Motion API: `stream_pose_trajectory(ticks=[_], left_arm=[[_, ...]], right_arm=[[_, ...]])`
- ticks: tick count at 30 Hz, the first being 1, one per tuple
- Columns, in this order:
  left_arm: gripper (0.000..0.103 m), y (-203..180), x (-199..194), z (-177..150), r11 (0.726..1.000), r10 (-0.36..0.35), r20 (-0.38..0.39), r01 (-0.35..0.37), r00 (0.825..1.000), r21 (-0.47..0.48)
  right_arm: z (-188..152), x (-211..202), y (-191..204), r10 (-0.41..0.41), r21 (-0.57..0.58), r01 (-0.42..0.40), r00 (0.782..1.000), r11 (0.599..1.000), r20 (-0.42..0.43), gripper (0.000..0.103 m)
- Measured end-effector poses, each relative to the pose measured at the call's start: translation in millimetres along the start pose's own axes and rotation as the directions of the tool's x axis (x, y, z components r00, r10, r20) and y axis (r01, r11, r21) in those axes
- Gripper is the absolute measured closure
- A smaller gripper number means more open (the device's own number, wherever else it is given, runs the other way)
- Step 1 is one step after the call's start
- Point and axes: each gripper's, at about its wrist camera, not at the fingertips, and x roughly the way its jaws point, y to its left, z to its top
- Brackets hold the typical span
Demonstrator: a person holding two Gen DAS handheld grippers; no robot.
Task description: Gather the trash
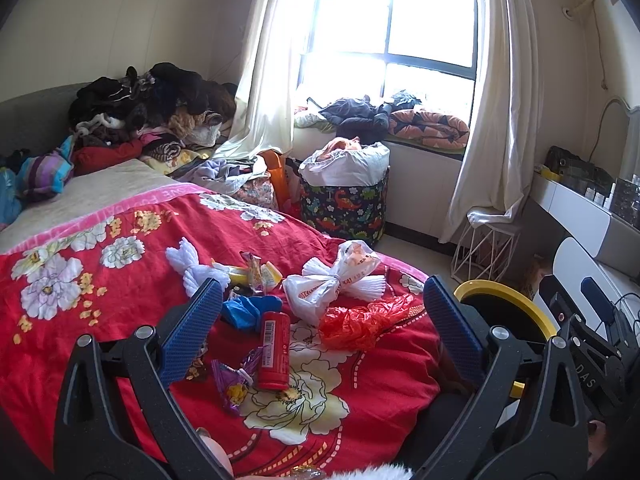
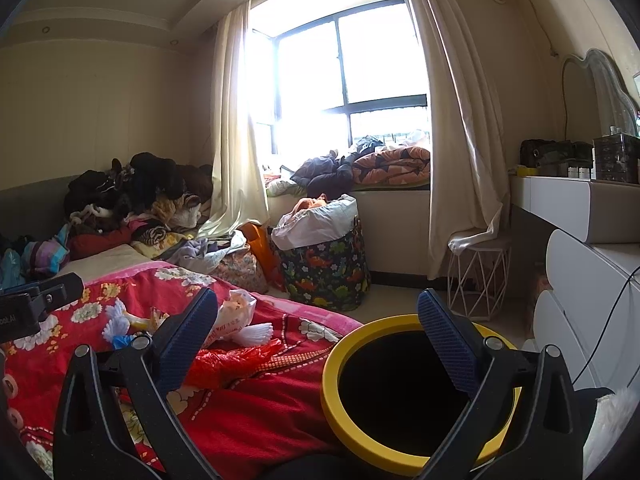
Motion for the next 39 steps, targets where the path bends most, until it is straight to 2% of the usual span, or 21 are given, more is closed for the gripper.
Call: stream_pose_trajectory(ticks=[23,34,39], left_arm=[[0.011,1,-1,-2,1.000,-0.004,0.002,0.004,1.000,-0.003],[0.011,9,-2,0,0.998,0.050,0.017,-0.049,0.999,-0.048],[0.011,45,8,4,0.991,0.087,0.016,-0.085,0.996,-0.099]], right_arm=[[-10,6,6,0.013,-0.009,-0.013,1.000,1.000,-0.029,0.006],[-7,25,39,0.110,-0.066,-0.119,0.987,0.991,-0.118,0.006],[-1,37,58,0.164,-0.086,-0.177,0.976,0.980,-0.141,0.006]])
